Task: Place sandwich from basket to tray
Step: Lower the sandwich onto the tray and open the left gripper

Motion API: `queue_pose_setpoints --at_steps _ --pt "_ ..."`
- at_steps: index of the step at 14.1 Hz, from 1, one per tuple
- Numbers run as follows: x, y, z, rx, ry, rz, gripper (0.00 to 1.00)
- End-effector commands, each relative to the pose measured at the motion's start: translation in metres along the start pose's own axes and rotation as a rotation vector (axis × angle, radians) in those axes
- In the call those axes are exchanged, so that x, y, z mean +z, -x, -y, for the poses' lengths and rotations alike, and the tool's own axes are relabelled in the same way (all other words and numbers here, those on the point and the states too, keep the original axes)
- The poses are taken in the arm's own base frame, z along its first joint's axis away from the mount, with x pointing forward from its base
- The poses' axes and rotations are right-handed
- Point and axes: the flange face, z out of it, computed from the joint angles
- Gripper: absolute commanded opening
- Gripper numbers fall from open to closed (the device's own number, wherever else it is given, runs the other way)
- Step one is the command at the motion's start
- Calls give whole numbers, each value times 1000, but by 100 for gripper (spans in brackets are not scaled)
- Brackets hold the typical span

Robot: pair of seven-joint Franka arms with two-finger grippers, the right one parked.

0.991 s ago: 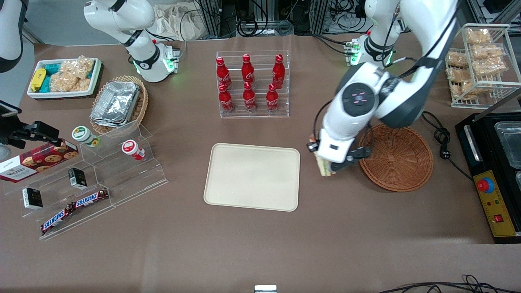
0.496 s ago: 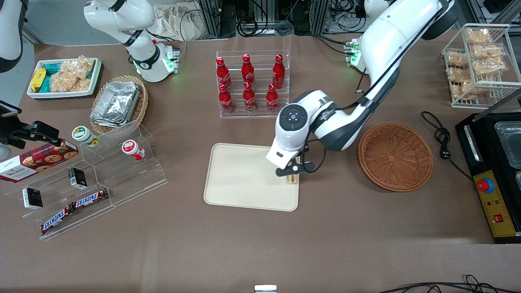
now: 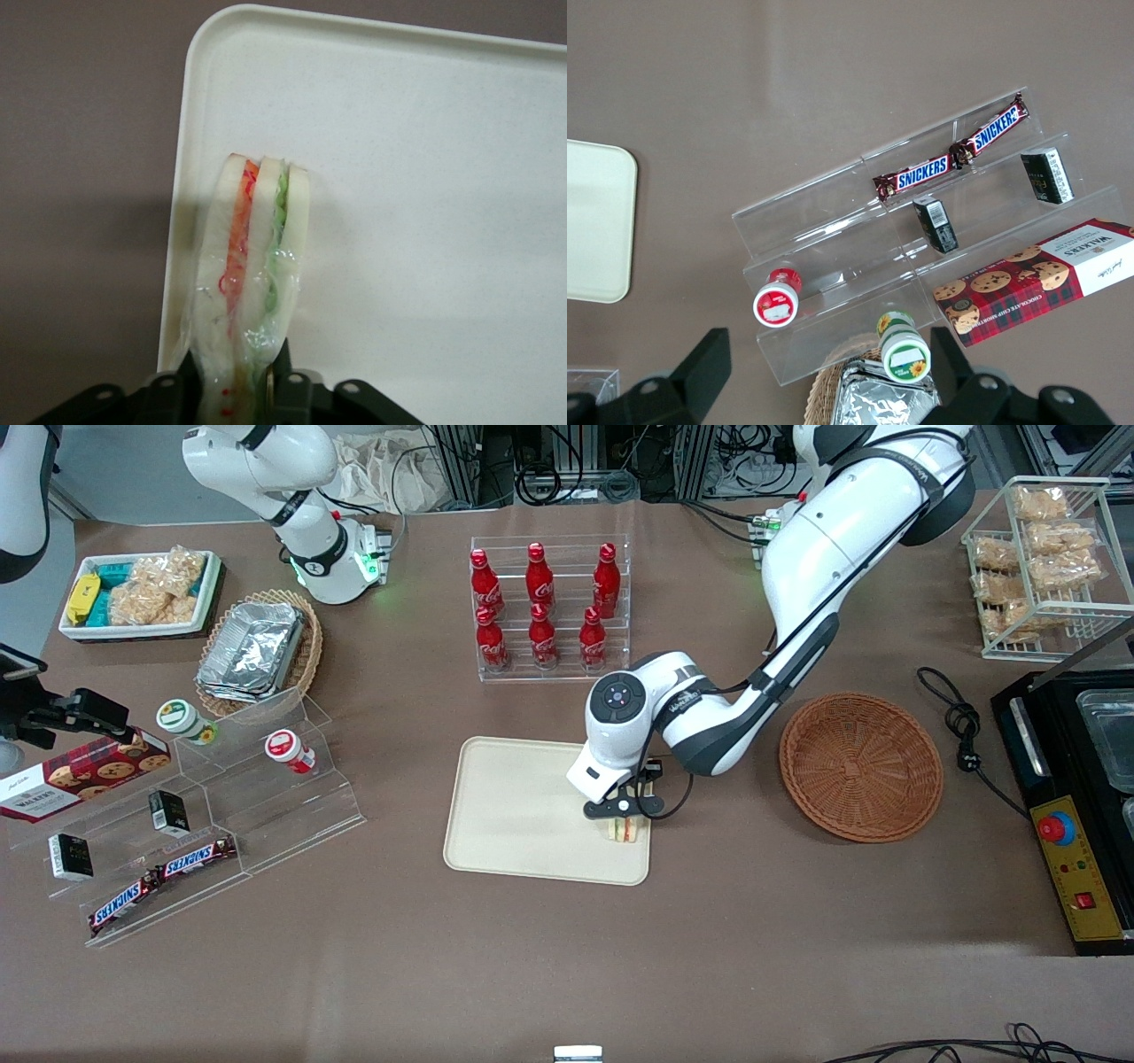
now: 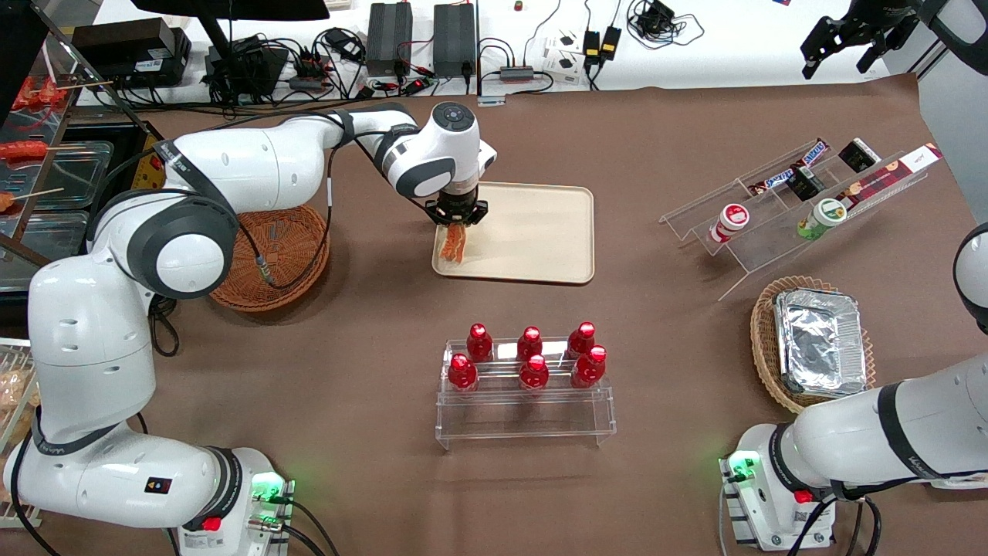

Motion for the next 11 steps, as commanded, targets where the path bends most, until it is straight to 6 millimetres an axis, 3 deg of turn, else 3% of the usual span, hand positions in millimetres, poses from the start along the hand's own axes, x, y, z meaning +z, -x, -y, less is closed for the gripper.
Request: queue_pose_setpoints --at_steps 1,3,5,9,11 --pt "-6 -8 -2 12 4 -25 99" --pt "-16 -17 8 -12 3 -33 99" --pt "-39 -24 21 -35 -17 -46 99" --pt "-110 -17 54 -65 -178 -58 99" --pt "-131 -32 85 -95 -188 -33 99"
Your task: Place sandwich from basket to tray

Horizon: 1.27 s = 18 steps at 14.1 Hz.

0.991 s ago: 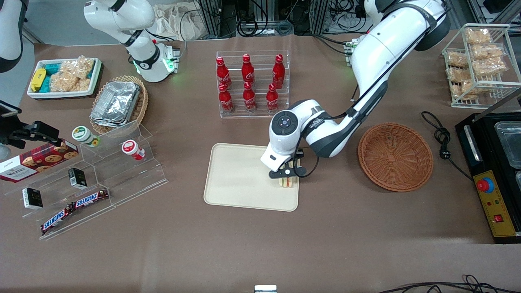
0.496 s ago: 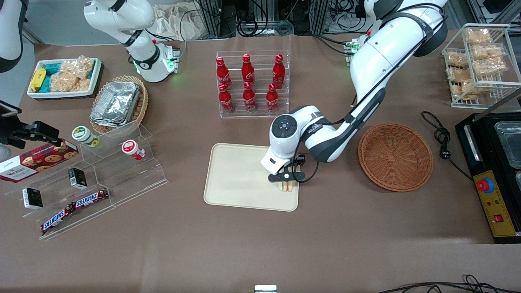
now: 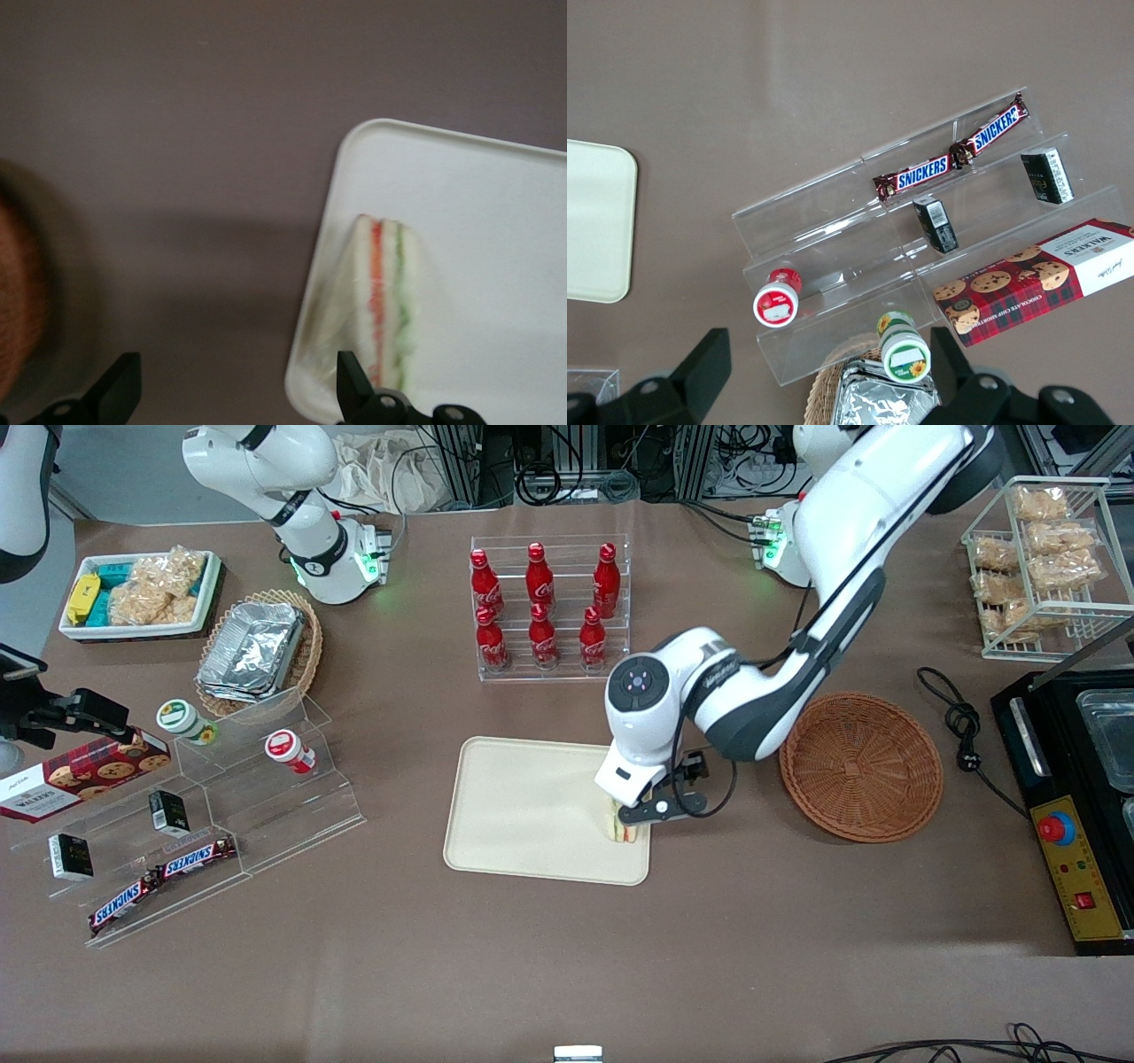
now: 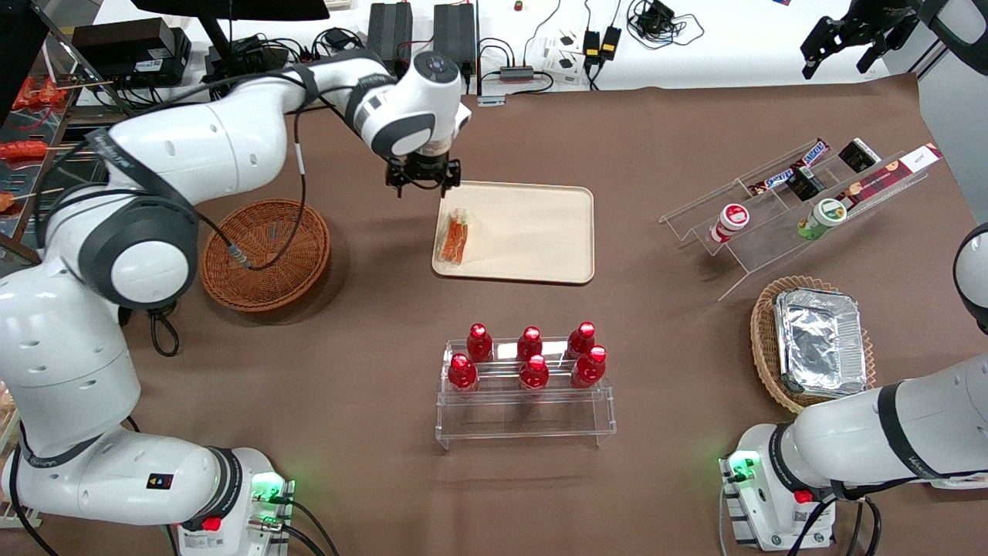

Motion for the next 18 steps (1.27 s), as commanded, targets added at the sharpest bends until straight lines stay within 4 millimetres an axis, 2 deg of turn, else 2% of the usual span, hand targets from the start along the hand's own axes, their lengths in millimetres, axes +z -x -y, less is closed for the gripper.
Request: queue_pose_setpoints --at_steps 1,2,5,7,9,12,13,14,17,18 --pt "-27 -17 50 -3 5 38 99" --pt "-40 -25 68 -16 31 64 99" --pt "-51 -44 124 -48 22 71 99" --pt "-50 -56 149 -6 35 85 99" --pt "-47 -72 181 -40 93 129 99" --pt "-55 -71 201 -60 115 137 99" --pt "-49 -76 218 -89 116 135 99" --pt "-45 -77 226 -102 121 132 99" --pt "-52 -67 231 -107 120 118 99" --pt "-61 -63 233 -112 120 108 99"
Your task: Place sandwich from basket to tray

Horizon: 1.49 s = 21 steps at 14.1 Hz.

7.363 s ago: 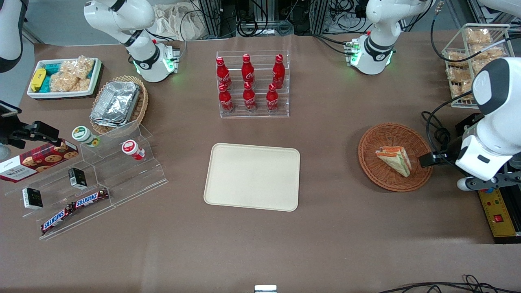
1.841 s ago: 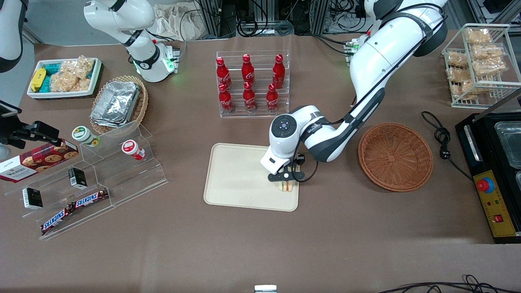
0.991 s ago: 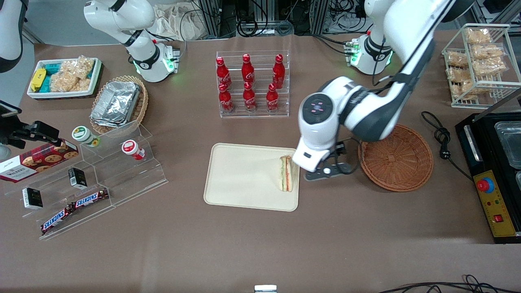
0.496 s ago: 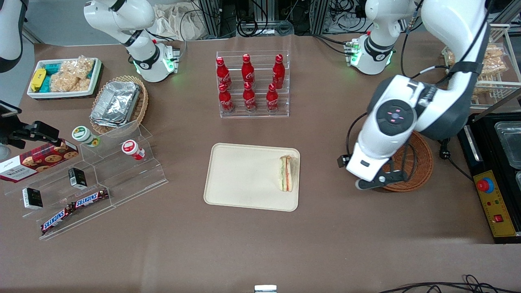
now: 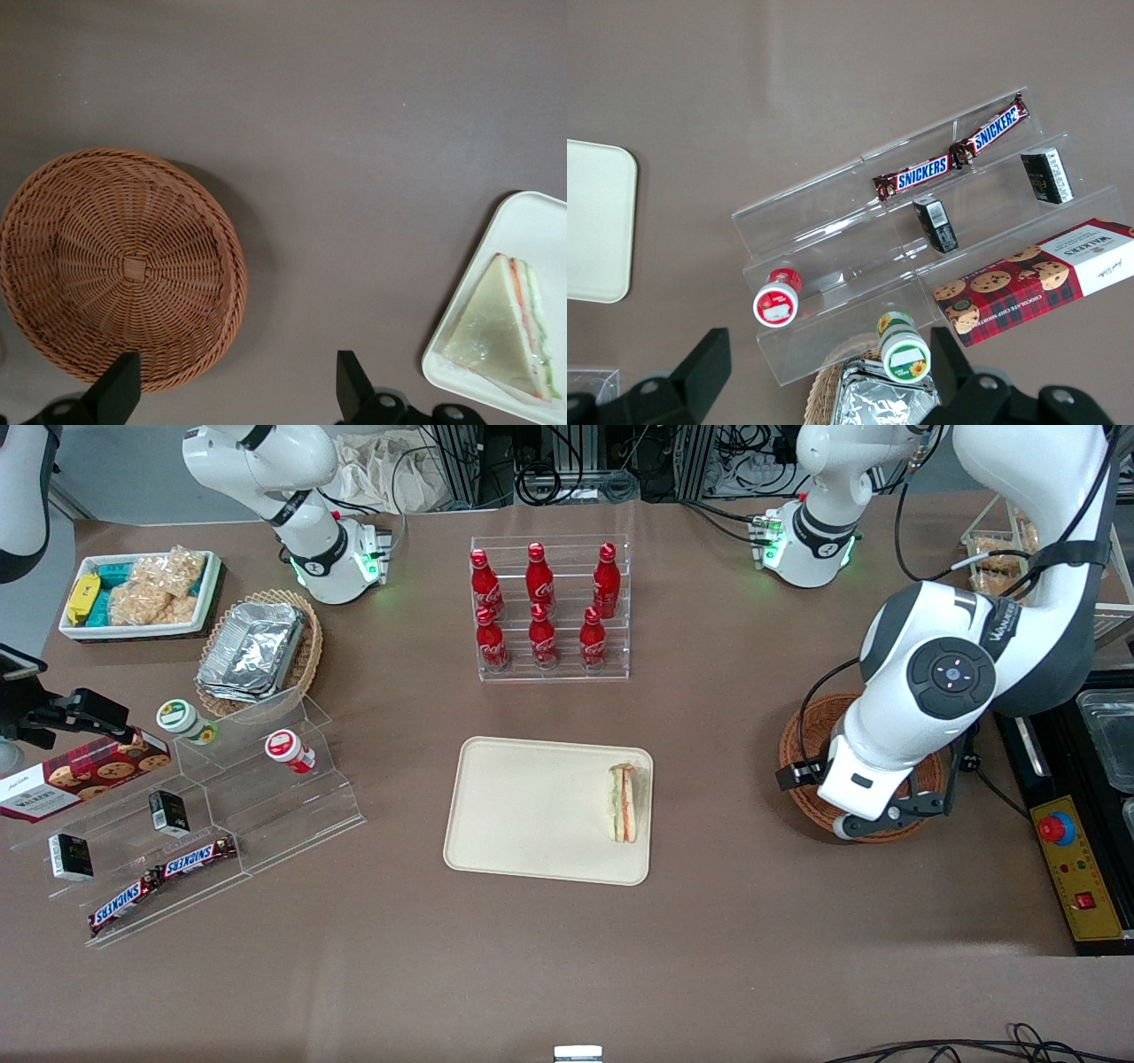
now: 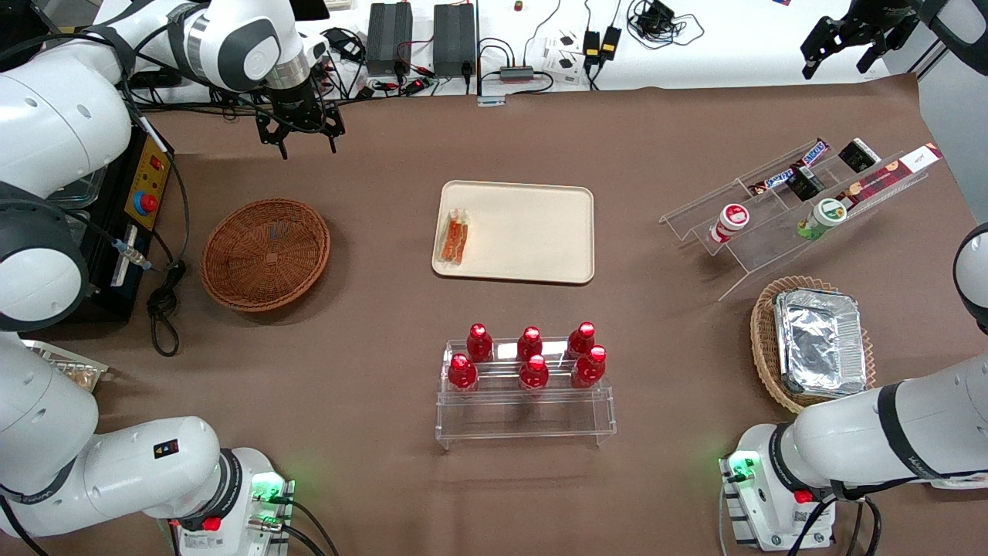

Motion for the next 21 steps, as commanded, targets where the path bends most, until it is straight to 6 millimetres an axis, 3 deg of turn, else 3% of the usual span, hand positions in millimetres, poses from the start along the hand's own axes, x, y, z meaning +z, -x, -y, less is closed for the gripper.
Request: queue_pose_setpoints --at_steps 1,5,9,12,16,19,21 --pt "-26 28 6 -4 -1 -34 99" --pt "-38 58 18 26 -25 -55 99" --pt "-22 59 72 42 76 -52 99" --pt "-26 52 99 54 62 -43 99" --pt "-54 23 154 29 62 25 98" --pt "-85 -5 172 19 58 80 99" --pt "-83 -20 187 16 39 83 99"
